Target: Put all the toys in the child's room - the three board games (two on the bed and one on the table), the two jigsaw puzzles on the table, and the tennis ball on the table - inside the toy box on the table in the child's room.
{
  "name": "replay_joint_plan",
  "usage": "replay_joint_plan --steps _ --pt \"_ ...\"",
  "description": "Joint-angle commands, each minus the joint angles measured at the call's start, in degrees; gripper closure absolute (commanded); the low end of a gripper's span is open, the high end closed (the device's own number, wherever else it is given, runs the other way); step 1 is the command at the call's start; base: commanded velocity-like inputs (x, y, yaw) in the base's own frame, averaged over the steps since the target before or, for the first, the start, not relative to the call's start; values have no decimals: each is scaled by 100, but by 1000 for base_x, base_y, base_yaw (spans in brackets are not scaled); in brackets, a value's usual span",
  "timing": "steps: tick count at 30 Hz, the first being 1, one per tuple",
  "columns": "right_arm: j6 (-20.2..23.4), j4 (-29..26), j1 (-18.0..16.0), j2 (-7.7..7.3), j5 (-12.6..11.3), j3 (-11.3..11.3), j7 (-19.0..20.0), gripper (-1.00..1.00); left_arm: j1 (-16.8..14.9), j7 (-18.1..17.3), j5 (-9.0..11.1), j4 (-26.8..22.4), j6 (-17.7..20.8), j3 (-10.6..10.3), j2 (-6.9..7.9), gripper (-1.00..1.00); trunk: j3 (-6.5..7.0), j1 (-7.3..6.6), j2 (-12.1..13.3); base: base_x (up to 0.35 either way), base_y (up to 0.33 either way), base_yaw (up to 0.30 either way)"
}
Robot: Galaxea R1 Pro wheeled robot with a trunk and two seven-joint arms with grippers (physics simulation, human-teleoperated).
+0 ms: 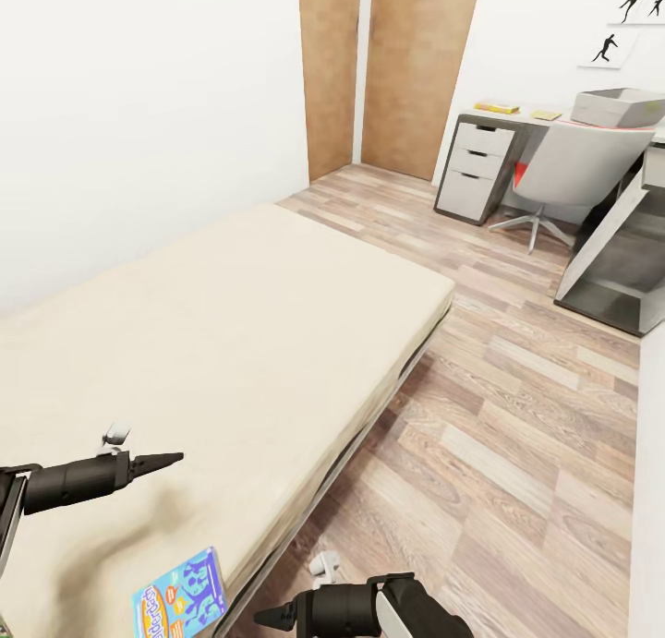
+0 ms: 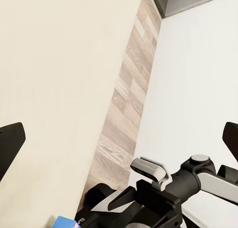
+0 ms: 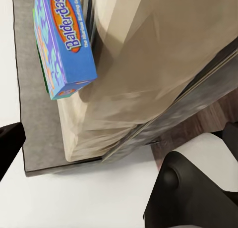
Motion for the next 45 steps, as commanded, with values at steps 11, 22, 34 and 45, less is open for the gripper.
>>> replay_joint_plan --steps 11,22,34,45 --pt "45 -1 -3 0 -40 5 -2 -100 -4 -53 -60 -5 58 6 -2 -100 -4 -1 -2 0 27 5" --pt "45 -1 -3 0 -47 5 -2 -100 -4 -53 -60 -5 55 5 -7 -100 -7 -1 -2 0 8 191" --pt "45 -1 -3 0 -49 5 -2 -100 -4 -53 -60 -5 56 -17 -9 -100 -9 -1 -2 0 0 18" --pt "45 -1 -3 0 -49 5 -2 -100 -4 -53 -60 -5 53 -21 -9 -100 -9 -1 -2 0 0 0"
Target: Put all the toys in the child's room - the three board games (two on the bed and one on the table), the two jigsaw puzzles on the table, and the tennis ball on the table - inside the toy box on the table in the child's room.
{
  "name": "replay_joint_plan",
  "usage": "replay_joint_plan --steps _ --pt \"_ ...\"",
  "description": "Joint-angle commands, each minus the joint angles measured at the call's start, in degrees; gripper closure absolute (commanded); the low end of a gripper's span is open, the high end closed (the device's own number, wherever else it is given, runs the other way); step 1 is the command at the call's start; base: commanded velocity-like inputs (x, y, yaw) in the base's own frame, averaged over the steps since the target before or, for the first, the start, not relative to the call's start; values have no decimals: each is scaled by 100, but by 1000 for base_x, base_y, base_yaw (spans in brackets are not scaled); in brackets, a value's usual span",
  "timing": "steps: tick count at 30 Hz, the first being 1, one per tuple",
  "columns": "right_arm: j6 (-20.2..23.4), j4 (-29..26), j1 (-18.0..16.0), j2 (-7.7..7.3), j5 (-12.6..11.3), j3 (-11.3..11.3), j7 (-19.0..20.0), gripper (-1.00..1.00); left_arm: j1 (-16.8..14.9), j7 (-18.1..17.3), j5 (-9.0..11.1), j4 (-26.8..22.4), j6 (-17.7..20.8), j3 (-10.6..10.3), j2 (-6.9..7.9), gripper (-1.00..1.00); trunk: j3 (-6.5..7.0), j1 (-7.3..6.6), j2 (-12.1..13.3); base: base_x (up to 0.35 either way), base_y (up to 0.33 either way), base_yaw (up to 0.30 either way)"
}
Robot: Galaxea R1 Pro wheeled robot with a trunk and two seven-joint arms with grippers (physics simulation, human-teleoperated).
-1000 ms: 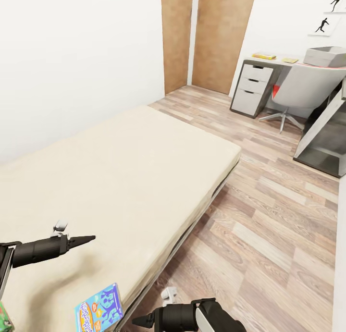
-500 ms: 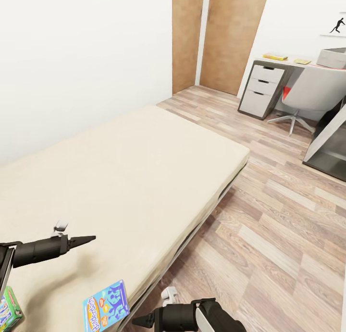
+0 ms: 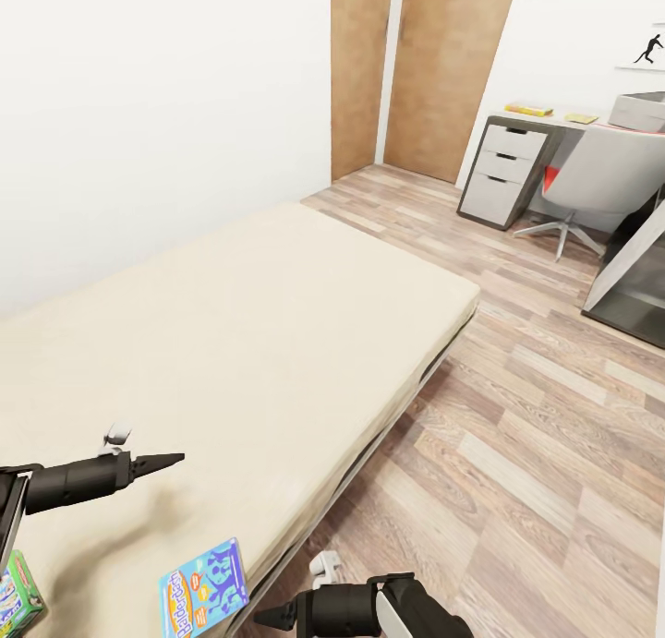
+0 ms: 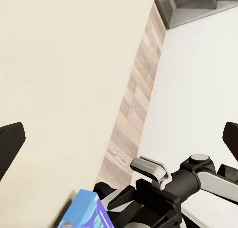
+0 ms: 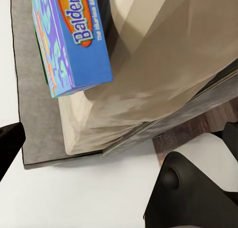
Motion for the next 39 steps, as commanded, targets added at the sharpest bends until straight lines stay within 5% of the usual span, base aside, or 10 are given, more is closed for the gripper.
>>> replay_joint_plan --steps 1,39 --pt "48 -1 -3 0 -40 5 -2 -100 -4 -53 -60 -5 59 7 -2 -100 -4 -1 -2 0 0 0" --pt "29 8 -3 0 -36 -7 -51 -100 -4 -53 -60 -5 61 -9 -2 -100 -4 -1 -2 0 0 33"
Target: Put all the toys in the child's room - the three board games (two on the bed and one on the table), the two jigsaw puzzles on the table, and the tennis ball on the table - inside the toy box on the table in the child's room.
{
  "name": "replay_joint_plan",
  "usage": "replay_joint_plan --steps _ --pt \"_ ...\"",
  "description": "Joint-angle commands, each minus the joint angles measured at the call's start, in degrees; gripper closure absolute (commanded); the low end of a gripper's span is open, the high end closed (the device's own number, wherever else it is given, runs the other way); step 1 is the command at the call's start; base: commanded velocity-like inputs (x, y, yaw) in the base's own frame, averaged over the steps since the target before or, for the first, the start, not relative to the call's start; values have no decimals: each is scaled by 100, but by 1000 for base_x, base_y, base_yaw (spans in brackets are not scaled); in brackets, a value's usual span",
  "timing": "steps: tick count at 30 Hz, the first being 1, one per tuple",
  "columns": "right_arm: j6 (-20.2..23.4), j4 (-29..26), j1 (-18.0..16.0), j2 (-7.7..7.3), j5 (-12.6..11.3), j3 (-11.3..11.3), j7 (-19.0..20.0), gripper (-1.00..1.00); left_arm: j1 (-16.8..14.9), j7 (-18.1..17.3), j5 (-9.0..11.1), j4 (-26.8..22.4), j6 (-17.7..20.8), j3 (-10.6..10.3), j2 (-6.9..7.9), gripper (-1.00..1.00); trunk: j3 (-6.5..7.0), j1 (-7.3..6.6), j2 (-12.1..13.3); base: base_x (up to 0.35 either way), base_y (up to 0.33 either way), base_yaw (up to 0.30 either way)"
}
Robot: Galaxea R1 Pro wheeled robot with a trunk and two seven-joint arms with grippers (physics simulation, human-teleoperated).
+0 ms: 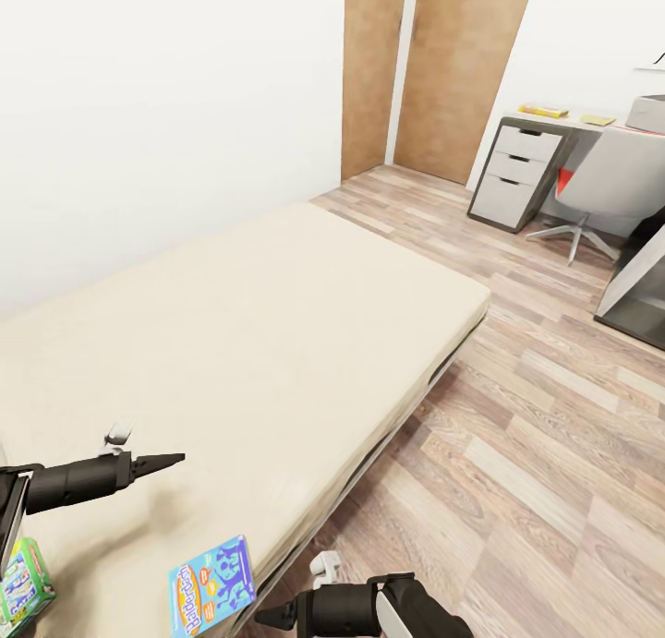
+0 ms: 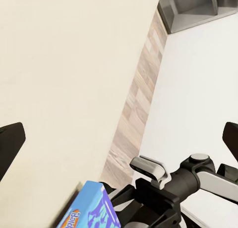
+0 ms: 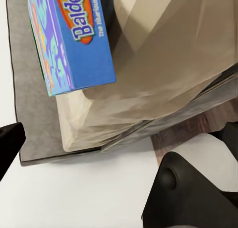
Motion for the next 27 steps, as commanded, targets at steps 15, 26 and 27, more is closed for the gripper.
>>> replay_joint_plan --steps 15,26,27 --pt "114 -5 -191 0 -32 2 -263 -100 -4 -53 -60 -5 55 6 -3 -100 -4 -1 -2 0 0 0" --pt "179 0 -446 0 -85 -1 -529 -100 -4 -53 -60 -5 51 6 -4 -100 -4 -1 -2 0 0 0" --pt "180 0 -454 0 -84 -1 -529 -100 -4 -53 -60 -5 50 6 -4 -100 -4 -1 -2 0 0 0"
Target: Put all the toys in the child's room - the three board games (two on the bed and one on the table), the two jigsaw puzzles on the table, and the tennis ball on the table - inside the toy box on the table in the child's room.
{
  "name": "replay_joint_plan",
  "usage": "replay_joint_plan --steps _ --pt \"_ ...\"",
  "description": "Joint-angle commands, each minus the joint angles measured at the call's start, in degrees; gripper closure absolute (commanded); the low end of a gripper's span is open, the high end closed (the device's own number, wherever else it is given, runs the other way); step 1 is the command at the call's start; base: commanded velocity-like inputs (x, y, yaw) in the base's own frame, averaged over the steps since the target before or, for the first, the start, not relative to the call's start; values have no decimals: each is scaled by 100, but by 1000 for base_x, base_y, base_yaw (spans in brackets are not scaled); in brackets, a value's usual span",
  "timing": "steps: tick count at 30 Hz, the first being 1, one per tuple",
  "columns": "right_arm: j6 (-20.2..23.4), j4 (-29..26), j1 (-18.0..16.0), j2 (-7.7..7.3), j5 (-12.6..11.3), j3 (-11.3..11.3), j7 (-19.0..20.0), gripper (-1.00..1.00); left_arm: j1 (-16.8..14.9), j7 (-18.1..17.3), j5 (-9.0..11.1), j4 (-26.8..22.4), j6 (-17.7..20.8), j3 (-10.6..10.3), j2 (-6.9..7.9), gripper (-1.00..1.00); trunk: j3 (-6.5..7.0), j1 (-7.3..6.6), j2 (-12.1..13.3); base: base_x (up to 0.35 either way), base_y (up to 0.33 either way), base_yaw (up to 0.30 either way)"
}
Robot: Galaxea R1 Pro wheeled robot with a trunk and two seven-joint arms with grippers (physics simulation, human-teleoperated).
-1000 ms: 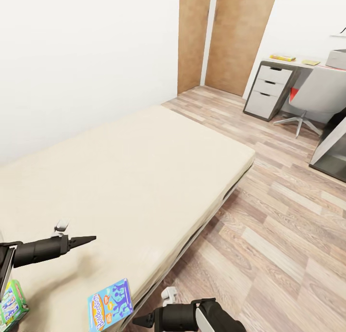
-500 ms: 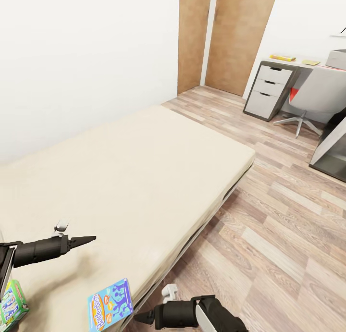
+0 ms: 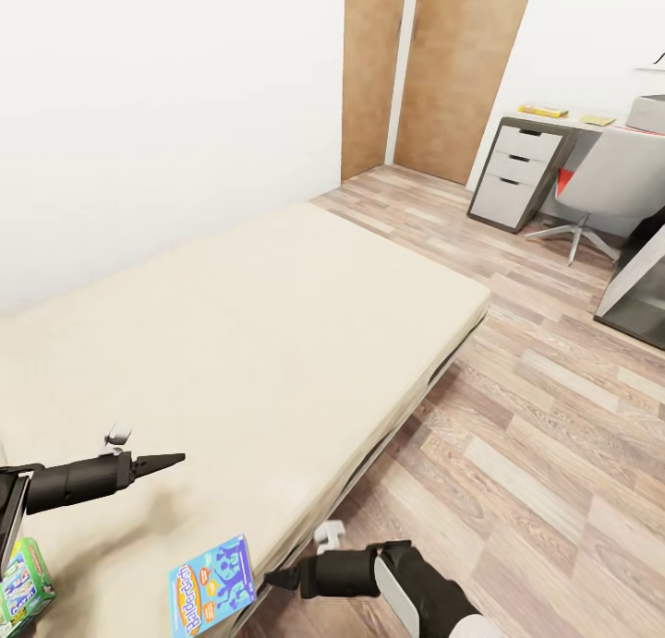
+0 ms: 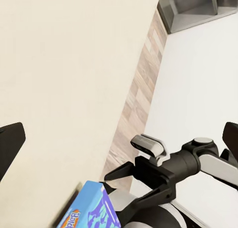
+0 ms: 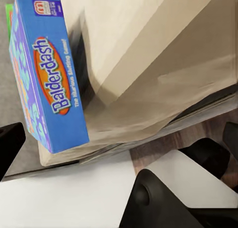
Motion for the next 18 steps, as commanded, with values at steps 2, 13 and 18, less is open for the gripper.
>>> replay_joint_plan --steps 2,13,18 --pt "47 -2 -19 0 -38 4 -6 -100 -4 -53 -60 -5 57 5 -5 -100 -4 -1 -2 0 0 0" --pt "1 -3 -28 0 -52 -29 75 -100 -4 -53 -68 -5 57 -10 -11 -100 -4 -1 -2 0 0 0" --pt "-3 -2 -27 0 -53 -35 80 -100 -4 -53 -69 -5 57 -10 -8 -100 -4 -1 -2 0 0 0"
